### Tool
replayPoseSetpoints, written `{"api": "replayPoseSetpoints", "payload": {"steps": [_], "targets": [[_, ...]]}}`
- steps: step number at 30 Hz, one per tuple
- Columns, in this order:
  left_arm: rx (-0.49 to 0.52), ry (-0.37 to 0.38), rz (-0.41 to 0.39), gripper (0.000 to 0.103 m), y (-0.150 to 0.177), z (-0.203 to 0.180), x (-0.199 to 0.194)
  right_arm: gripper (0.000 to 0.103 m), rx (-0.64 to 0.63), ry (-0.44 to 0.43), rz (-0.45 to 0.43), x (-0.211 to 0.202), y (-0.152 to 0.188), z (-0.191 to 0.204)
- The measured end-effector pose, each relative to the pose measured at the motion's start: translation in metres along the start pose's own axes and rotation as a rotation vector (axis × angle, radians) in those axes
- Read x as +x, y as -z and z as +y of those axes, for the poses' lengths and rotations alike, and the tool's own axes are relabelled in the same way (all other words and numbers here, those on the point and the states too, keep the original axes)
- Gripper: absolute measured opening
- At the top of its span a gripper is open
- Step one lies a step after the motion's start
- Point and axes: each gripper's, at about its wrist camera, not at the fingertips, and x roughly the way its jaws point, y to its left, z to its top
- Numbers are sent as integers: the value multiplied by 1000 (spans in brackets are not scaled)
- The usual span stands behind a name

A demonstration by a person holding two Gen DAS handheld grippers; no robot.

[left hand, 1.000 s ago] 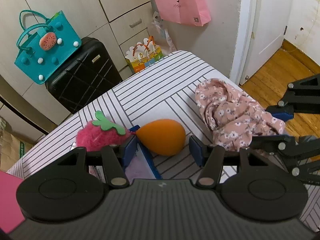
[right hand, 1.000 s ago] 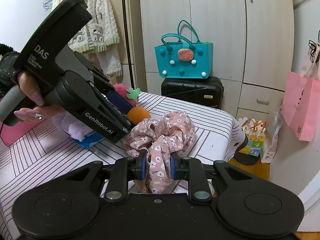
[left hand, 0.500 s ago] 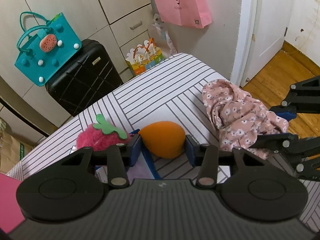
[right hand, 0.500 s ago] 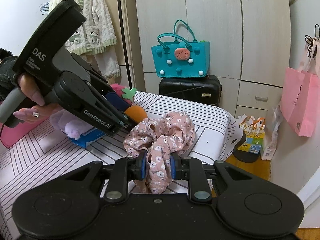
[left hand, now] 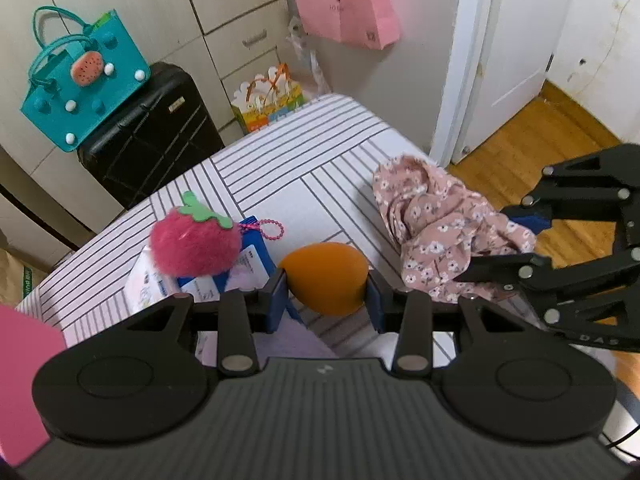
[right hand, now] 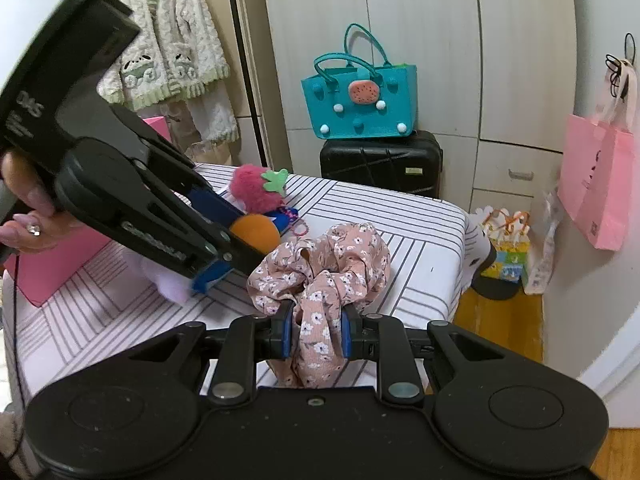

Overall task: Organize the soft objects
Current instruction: 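Carry scrunchie with right tool while left tool carries orange sponge to pink box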

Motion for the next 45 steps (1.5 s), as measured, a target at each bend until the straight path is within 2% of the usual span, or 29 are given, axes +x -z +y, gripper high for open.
{"api": "replayPoseSetpoints", "payload": {"steps": [13,21,25,30,38,45], "targets": [[-50,93,-33,39,39,-2,-78,26,85,-45,98,-49,-8,54],[-62,104,-88,39,67,3,-120,26,87,-66,141,-69,-10,89],[-63,83,-57,39,84,1,-140,26,90,-79,175,-81,-15,110],[-64,99,-35,40,103,4,-168,26,57,-115,191,-101,-23,143],[-96,86,2,40,143,25,-205,26,41,-208,228,-111,-33,194],[-208,80,-11,40,184,58,-233,26,-2,-293,211,-102,-35,236]]}}
